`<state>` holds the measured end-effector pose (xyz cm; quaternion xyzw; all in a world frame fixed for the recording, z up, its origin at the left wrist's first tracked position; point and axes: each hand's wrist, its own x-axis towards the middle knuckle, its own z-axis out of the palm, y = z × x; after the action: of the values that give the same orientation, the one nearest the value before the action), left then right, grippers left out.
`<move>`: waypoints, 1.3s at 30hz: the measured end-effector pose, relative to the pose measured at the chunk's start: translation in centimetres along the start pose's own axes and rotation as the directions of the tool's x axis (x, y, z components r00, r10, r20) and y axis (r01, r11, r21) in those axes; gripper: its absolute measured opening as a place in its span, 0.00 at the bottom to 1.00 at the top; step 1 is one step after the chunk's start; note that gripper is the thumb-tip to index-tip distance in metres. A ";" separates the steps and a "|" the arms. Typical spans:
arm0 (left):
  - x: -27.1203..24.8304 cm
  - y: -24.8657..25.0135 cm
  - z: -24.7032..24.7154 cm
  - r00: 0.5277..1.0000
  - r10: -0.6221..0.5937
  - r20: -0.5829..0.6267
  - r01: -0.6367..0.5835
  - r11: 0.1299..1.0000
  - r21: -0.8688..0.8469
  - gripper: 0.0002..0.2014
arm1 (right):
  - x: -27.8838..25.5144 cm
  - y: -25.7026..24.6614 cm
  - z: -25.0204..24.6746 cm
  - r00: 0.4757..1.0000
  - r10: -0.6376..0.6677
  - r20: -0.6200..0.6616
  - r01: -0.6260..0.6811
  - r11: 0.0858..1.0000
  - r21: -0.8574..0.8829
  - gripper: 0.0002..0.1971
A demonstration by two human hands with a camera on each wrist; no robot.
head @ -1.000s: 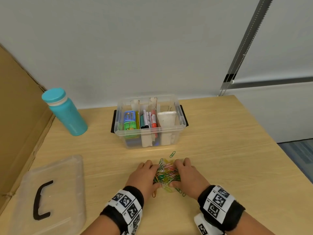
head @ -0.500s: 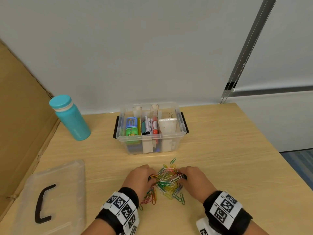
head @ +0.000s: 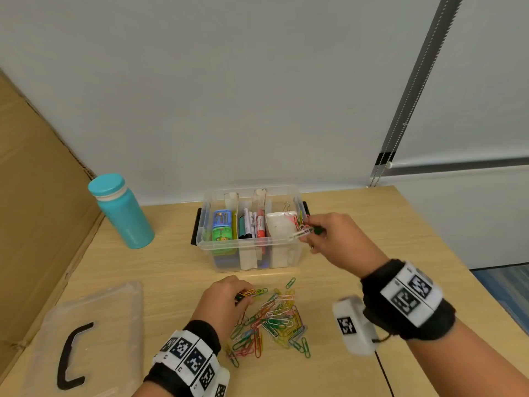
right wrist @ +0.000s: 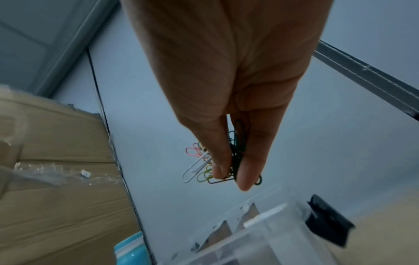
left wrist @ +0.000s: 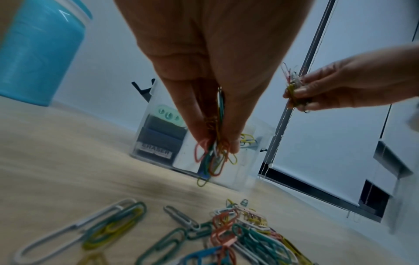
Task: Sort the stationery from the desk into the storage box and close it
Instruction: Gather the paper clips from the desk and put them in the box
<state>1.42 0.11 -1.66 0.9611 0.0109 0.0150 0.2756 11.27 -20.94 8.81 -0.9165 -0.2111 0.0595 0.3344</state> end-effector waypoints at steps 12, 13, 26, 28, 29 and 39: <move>-0.4 -0.3 0.1 1.000 -0.030 -0.008 0.030 0.999 -0.029 0.11 | 8.4 -2.8 3.0 0.962 0.108 0.251 0.075 0.777 -0.625 0.11; -0.4 -0.3 0.1 0.999 -0.031 -0.009 0.031 0.999 -0.030 0.11 | 8.6 -3.3 3.2 0.949 0.134 0.287 0.085 0.765 -0.638 0.12; 2.2 6.6 -7.7 0.953 0.170 -0.250 -0.214 0.964 -0.159 0.11 | -0.3 4.0 4.3 0.979 -0.141 -0.146 0.070 0.909 -0.410 0.21; 3.9 8.5 -9.0 0.936 0.195 -0.292 -0.254 0.950 -0.182 0.11 | -0.9 5.1 5.4 0.976 -0.147 -0.160 0.072 0.914 -0.400 0.24; 4.8 9.3 -9.4 0.926 0.210 -0.314 -0.273 0.947 -0.172 0.11 | -0.9 5.4 5.8 0.973 -0.155 -0.169 0.076 0.915 -0.397 0.24; 13.8 9.8 -4.4 0.994 0.088 0.062 -0.102 0.959 0.266 0.10 | -0.9 5.9 6.7 0.979 -0.122 -0.161 0.050 0.919 -0.391 0.36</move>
<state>15.21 -5.45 7.61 0.9890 -0.0402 0.0027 0.1421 10.87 -21.45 -0.19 -0.9557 -0.2274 -0.0819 0.1679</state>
